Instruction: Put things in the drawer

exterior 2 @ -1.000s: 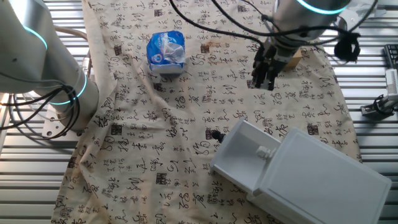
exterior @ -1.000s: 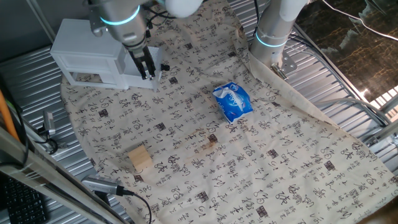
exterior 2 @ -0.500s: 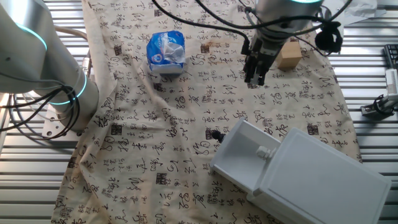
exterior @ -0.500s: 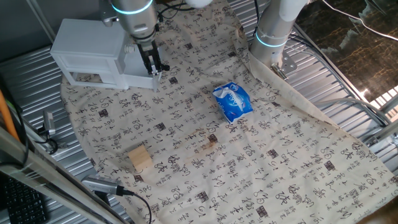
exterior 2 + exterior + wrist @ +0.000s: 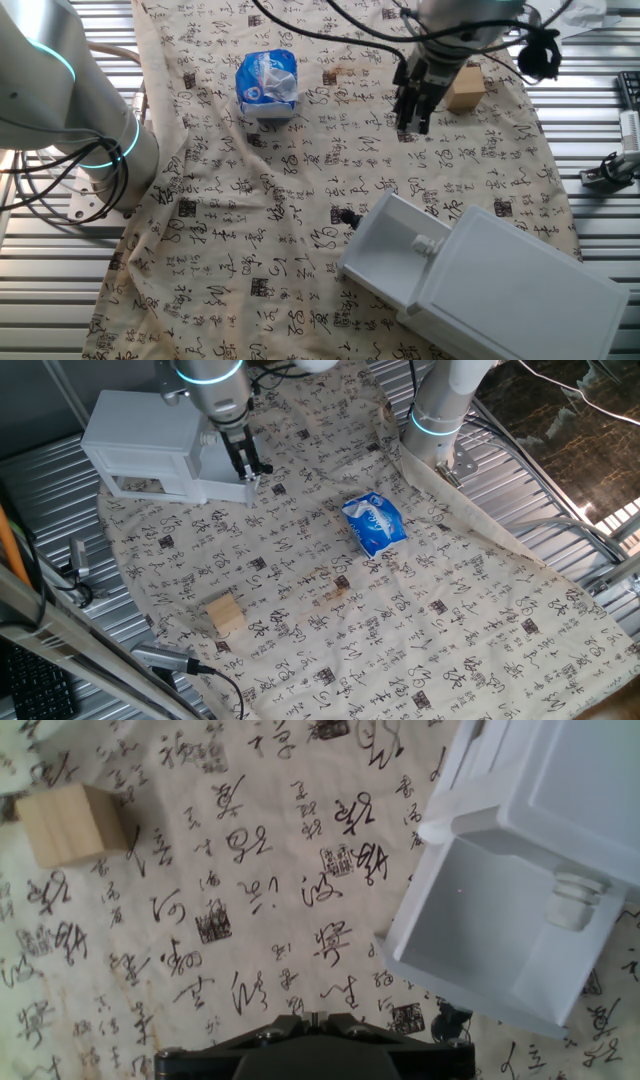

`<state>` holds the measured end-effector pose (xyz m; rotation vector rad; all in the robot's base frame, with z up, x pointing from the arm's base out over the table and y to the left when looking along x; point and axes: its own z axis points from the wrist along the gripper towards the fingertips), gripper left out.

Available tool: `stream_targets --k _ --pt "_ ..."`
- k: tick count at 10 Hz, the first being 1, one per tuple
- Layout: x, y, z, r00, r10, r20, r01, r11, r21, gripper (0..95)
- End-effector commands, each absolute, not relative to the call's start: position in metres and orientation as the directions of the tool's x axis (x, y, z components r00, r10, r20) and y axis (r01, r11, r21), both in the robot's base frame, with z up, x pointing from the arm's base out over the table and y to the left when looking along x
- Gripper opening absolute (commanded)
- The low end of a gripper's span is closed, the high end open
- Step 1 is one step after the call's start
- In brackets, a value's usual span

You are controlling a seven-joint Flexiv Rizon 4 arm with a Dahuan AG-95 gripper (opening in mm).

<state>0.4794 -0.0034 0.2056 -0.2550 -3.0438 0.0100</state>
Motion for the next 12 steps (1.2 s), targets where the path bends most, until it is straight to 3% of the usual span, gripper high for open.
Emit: stream_targets --k 1,4,6,12 --pt "0.486 -0.004 0.200 -0.994 0.076 0.078 0.076 0.997 0.001 0.0" --pt "0.492 0.000 0.202 -1.000 0.007 0.021 0.007 1.000 0.001 0.0" --pt "0.500 0.005 0.205 -1.000 -0.001 0.000 -0.001 0.999 -0.047 0.0" --pt "0.503 0.009 0.211 -0.995 -0.018 -0.100 -0.014 0.999 -0.040 0.0"
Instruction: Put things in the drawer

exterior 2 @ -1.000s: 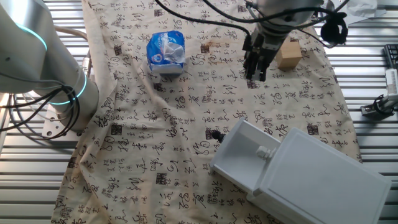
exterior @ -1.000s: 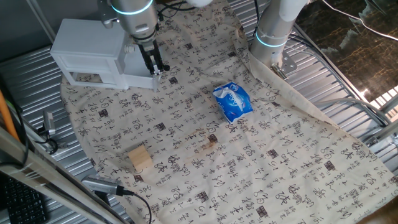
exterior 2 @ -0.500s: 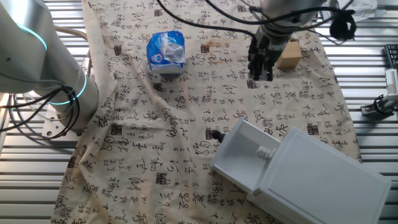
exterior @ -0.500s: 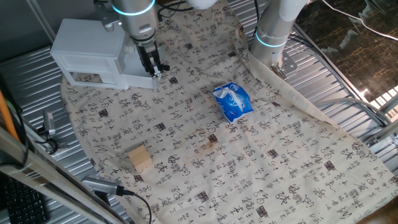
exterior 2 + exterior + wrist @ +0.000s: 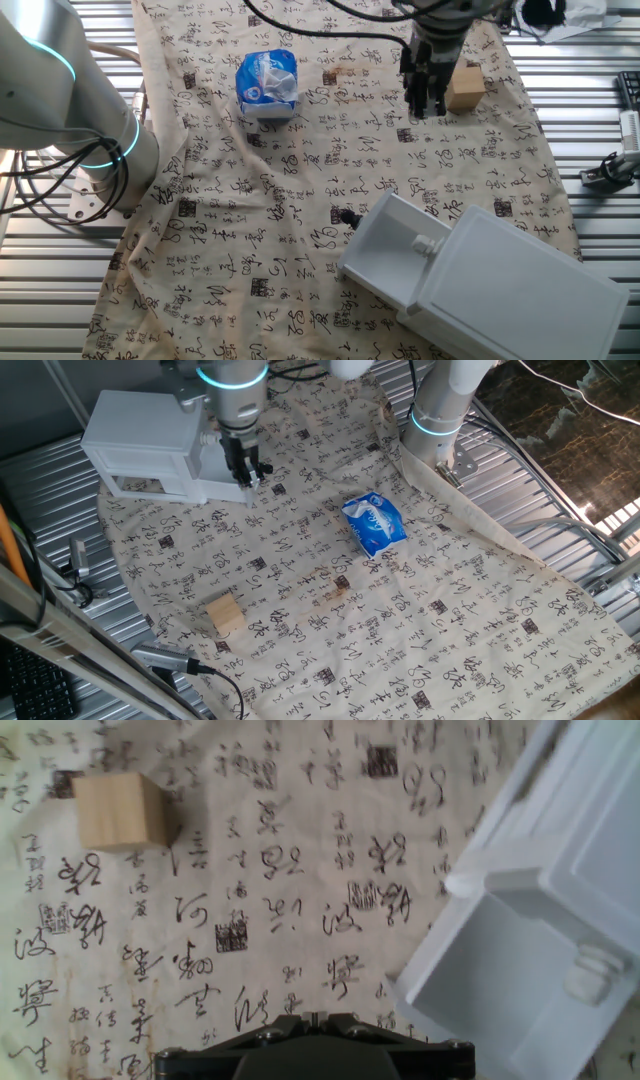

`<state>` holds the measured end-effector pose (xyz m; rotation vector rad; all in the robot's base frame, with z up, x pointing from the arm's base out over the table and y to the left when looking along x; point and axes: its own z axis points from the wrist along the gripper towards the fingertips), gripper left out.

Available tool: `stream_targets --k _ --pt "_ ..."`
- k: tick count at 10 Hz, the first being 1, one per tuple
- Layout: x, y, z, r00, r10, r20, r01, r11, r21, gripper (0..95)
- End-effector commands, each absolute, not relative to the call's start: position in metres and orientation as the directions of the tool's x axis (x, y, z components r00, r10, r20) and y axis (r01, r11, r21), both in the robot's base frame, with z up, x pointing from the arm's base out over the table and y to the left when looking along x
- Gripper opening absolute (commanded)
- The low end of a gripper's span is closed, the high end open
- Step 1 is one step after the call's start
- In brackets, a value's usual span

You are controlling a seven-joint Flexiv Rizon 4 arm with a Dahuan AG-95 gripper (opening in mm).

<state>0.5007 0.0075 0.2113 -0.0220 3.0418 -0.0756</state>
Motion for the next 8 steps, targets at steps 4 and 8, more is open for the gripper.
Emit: stream_targets --k 4,8 --pt "0.545 0.025 0.208 -0.995 0.001 -0.104 0.004 1.000 -0.029 0.0" --pt "0.581 0.062 0.175 -0.993 -0.005 -0.122 0.000 0.999 -0.037 0.0"
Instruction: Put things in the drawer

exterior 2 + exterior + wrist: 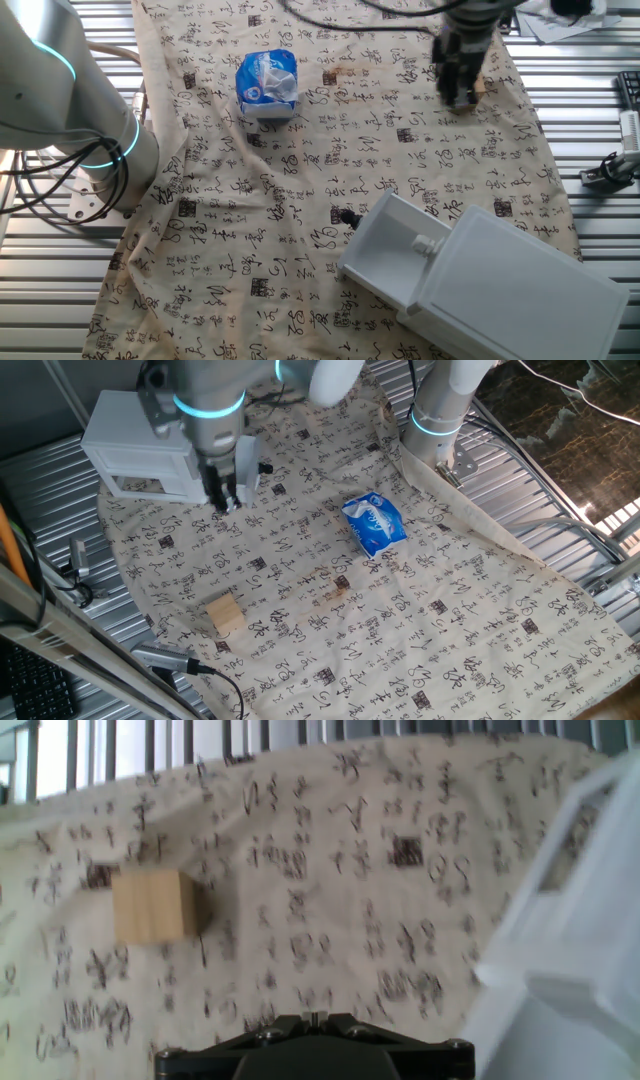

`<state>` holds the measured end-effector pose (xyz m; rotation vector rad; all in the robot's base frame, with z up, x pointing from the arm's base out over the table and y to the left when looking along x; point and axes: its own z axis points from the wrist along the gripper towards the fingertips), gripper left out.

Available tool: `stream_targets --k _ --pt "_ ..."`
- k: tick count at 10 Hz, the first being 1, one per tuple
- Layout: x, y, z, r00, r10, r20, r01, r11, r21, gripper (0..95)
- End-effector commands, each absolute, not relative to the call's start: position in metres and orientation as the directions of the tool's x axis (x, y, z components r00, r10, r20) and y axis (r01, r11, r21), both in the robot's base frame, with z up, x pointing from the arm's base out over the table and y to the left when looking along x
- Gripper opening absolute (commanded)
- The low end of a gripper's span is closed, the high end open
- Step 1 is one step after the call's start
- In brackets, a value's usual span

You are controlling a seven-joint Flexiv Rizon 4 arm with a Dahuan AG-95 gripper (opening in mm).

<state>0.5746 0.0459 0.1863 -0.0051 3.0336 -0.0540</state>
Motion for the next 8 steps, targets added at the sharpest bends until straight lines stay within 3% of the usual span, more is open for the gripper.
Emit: stream_targets --k 1,8 --pt "0.583 0.075 0.166 -0.990 -0.016 -0.138 -0.011 0.999 -0.035 0.0" --pt "0.616 0.137 0.133 -0.993 -0.028 -0.118 -0.029 1.000 0.010 0.0"
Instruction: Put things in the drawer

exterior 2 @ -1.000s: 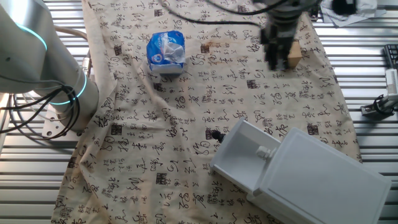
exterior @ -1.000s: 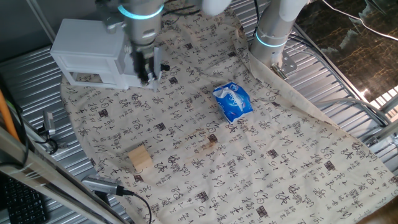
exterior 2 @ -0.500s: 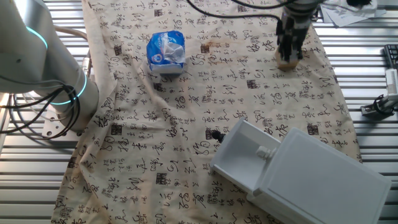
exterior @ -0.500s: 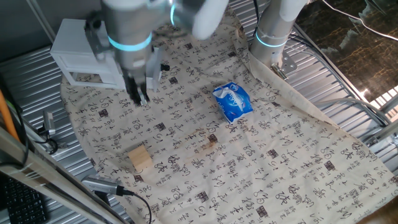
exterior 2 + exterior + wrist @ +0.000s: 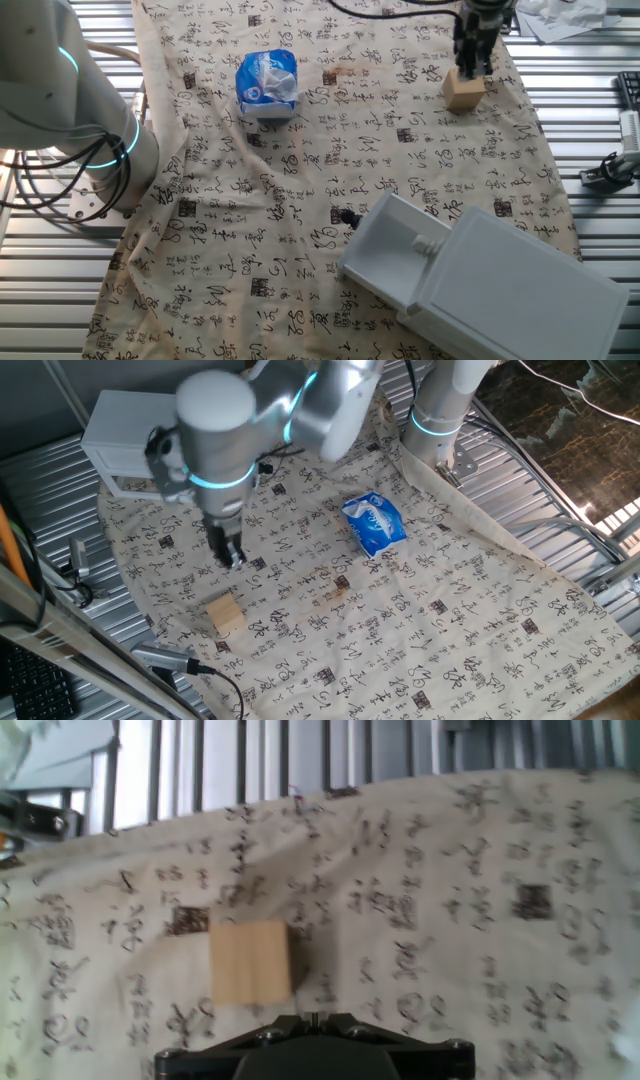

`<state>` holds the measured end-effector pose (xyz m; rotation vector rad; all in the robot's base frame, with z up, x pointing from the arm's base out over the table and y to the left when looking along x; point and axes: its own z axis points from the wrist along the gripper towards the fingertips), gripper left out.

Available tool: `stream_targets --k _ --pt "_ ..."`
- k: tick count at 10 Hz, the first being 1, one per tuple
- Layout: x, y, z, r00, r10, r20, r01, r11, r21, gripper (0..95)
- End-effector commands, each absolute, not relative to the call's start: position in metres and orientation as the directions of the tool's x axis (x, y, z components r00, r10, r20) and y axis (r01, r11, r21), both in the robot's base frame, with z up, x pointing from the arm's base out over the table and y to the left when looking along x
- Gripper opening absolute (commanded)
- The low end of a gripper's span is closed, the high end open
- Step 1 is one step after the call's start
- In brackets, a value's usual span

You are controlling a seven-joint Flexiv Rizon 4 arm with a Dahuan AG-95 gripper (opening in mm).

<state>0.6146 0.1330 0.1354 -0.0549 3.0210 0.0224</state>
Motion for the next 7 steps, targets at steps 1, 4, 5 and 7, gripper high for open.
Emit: stream_targets --k 1,4,5,7 --pt "0.617 0.146 0.124 -0.992 -0.025 -0.125 -0.027 1.000 0.012 0.0" --pt "0.611 0.152 0.085 -0.987 -0.037 -0.159 -0.044 0.998 0.041 0.0" --pt "0.611 0.151 0.081 -0.987 -0.040 -0.156 -0.048 0.998 0.048 0.0" --pt "0.614 0.150 0.099 -0.992 -0.043 -0.117 -0.049 0.998 0.043 0.0"
